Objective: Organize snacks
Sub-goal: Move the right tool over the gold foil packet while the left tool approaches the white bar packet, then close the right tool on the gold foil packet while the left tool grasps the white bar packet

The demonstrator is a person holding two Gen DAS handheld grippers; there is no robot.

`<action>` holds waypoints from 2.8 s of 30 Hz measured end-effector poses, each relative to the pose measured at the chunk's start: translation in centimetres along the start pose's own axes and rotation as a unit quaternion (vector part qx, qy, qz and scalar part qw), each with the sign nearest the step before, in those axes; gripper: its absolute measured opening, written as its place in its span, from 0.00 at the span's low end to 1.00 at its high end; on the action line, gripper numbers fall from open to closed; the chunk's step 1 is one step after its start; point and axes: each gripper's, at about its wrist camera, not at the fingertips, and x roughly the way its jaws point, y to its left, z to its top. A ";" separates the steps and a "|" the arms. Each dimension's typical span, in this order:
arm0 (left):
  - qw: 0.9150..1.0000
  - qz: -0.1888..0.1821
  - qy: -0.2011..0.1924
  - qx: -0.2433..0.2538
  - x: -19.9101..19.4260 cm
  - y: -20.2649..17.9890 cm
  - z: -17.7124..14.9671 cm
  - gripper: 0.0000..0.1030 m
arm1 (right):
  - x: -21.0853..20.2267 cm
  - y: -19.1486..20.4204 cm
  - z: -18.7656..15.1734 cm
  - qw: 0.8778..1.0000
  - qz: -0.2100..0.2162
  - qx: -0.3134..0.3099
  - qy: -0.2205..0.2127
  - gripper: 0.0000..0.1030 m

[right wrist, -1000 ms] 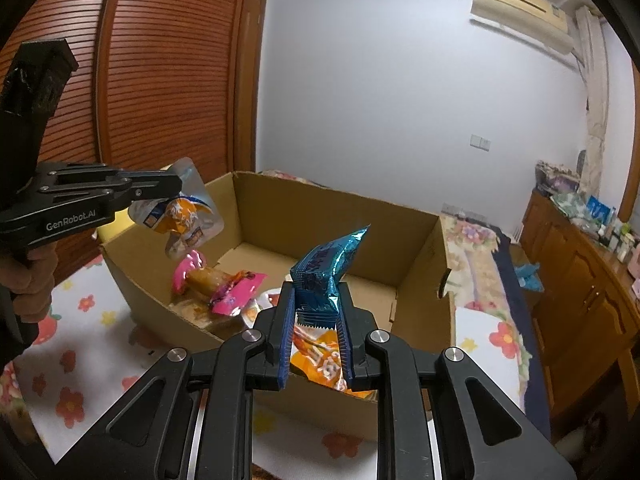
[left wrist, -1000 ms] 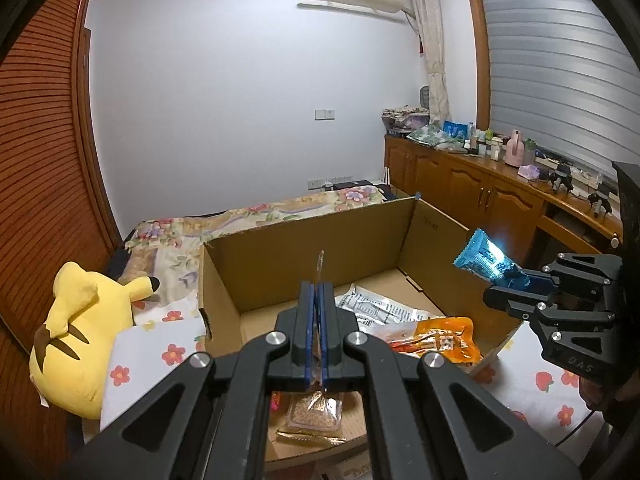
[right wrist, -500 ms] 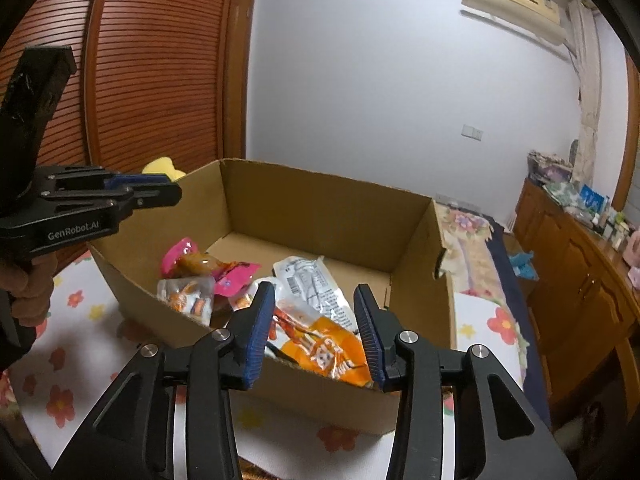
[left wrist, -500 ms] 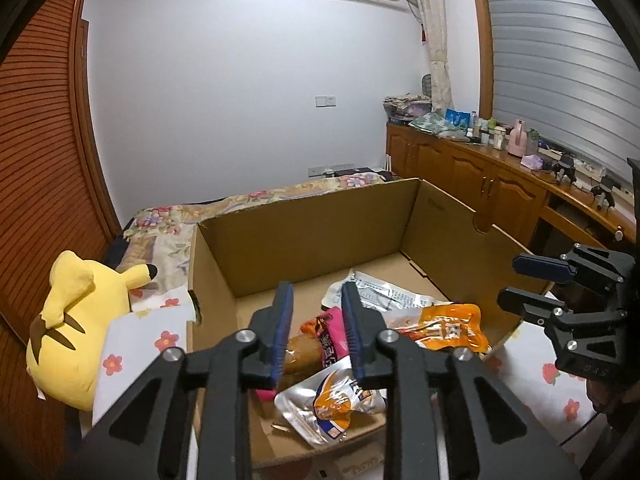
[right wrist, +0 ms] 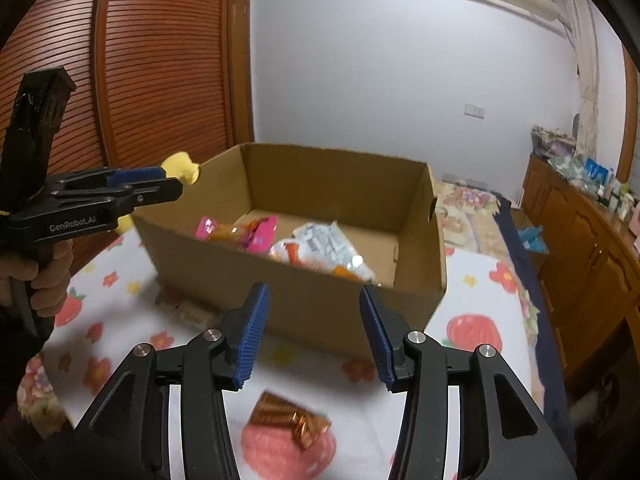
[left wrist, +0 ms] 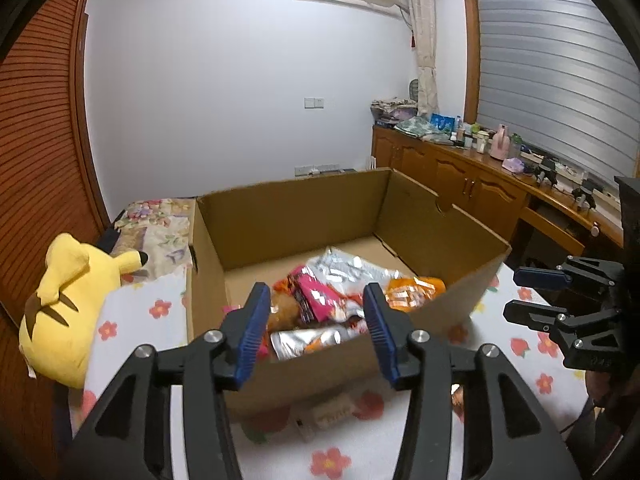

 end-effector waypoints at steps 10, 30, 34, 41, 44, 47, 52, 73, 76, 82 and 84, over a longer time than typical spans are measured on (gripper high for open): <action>0.999 0.006 0.034 0.013 0.3 -1.1 -4.0 0.55 | 0.8 0.9 -3.7 0.998 0.027 0.020 0.056 0.47; 0.995 0.019 0.101 -0.003 4.8 -1.9 -8.8 0.55 | 5.1 1.0 -6.9 0.992 0.044 0.022 0.117 0.47; 0.993 0.020 0.115 -0.007 5.5 -1.7 -8.9 0.55 | 5.5 0.7 -7.4 0.991 0.046 0.025 0.123 0.47; 0.989 0.026 0.145 -0.009 6.8 -1.7 -9.1 0.57 | 5.7 0.6 -7.5 0.989 0.051 0.023 0.133 0.49; 0.989 0.024 0.149 -0.007 7.0 -1.7 -9.1 0.58 | 5.7 0.6 -7.5 0.990 0.049 0.019 0.134 0.49; 0.988 0.022 0.156 -0.008 7.3 -1.7 -9.2 0.62 | 5.8 0.9 -7.5 0.990 0.048 0.015 0.133 0.50; 0.986 0.012 0.165 -0.009 7.6 -1.7 -9.3 0.62 | 5.7 1.5 -7.4 0.991 0.045 0.013 0.126 0.50; 0.987 -0.025 0.159 0.021 7.7 -4.0 -8.4 0.49 | 4.9 1.1 -8.0 0.990 0.049 -0.006 0.134 0.49; 0.985 -0.031 0.166 0.030 8.2 -4.2 -8.5 0.49 | 5.2 1.4 -8.1 0.989 0.051 -0.012 0.140 0.48; 0.984 -0.038 0.169 0.045 8.6 -4.7 -8.6 0.44 | 5.3 1.9 -8.2 0.988 0.050 -0.024 0.142 0.45; 0.984 -0.041 0.165 0.046 8.5 -4.7 -8.6 0.35 | 5.1 2.0 -8.2 0.988 0.049 -0.026 0.141 0.41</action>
